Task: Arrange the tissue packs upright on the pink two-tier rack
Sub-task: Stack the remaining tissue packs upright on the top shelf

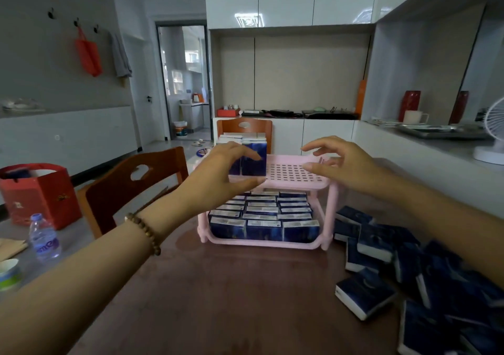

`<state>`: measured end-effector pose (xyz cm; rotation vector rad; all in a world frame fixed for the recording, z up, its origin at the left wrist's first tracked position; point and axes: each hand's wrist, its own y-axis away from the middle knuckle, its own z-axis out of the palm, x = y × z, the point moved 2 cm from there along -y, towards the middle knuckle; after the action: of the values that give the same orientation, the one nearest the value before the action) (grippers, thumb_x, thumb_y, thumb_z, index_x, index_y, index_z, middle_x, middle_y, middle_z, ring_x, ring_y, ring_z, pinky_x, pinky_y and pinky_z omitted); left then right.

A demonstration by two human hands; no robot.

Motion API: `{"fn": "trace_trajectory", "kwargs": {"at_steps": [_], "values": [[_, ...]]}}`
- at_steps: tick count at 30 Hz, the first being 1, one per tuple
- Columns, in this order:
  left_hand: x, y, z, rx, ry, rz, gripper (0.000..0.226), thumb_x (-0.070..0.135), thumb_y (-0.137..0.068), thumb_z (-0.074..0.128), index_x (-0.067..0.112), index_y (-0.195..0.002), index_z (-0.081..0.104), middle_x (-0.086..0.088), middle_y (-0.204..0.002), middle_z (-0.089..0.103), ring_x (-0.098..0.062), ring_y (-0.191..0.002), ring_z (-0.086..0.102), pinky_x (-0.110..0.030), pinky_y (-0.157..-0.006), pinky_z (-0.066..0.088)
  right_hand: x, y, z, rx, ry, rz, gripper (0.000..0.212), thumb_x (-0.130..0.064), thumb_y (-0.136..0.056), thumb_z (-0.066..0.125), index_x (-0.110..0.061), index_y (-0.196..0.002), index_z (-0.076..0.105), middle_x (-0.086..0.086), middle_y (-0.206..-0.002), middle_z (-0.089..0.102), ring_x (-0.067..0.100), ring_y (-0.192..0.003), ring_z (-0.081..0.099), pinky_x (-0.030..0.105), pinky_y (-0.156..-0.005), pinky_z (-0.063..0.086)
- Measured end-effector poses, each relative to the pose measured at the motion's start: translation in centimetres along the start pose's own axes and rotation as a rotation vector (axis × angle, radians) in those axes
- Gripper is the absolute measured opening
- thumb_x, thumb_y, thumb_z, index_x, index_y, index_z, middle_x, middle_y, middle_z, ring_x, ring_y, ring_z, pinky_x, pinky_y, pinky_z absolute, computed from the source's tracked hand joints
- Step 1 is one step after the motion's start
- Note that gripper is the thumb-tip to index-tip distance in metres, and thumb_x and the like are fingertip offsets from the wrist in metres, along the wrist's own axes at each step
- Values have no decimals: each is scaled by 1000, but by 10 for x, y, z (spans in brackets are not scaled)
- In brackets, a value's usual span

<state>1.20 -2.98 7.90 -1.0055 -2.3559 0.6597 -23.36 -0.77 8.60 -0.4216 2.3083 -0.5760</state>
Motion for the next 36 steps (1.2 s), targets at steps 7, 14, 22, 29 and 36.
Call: {"fn": "trace_trajectory", "kwargs": {"at_steps": [7, 14, 22, 29, 36], "values": [[36, 29, 32, -87, 73, 25, 41, 43, -82, 65, 27, -120, 57, 8, -126, 53, -7, -117, 43, -25, -99, 38, 2, 74, -15, -26, 0, -3, 43, -48, -69, 63, -31, -109, 62, -14, -121, 56, 1, -111, 52, 20, -91, 45], [78, 44, 89, -174, 214, 66, 29, 38, -84, 66, 21, -107, 63, 0, -107, 61, -12, -98, 54, -27, -87, 44, 44, 136, -21, -134, -33, 228, 35, -49, -67, 64, -40, -101, 62, -23, -115, 56, -5, -106, 53, 23, -95, 41], [111, 54, 164, -384, 370, -130, 45, 45, -86, 61, 17, -121, 55, 1, -111, 55, -15, -95, 54, -24, -80, 43, 77, 187, -32, -211, 37, 338, 32, -48, -76, 62, -37, -106, 62, -18, -115, 58, 0, -109, 54, 26, -94, 42], [116, 60, 193, -379, 413, -213, 48, 38, -83, 67, 13, -122, 55, -2, -114, 58, -13, -101, 54, -18, -83, 40, 73, 206, -36, -316, 22, 393, 42, -59, -70, 58, -38, -106, 63, -19, -116, 57, -1, -105, 54, 27, -91, 42], [118, 64, 183, -505, 575, -202, 22, 25, -84, 69, 20, -105, 64, 16, -85, 64, 12, -69, 59, -5, -64, 41, 68, 213, -34, -525, 292, 417, 83, -78, -57, 47, -30, -124, 56, -14, -139, 40, 8, -129, 33, 36, -111, 27]]}}
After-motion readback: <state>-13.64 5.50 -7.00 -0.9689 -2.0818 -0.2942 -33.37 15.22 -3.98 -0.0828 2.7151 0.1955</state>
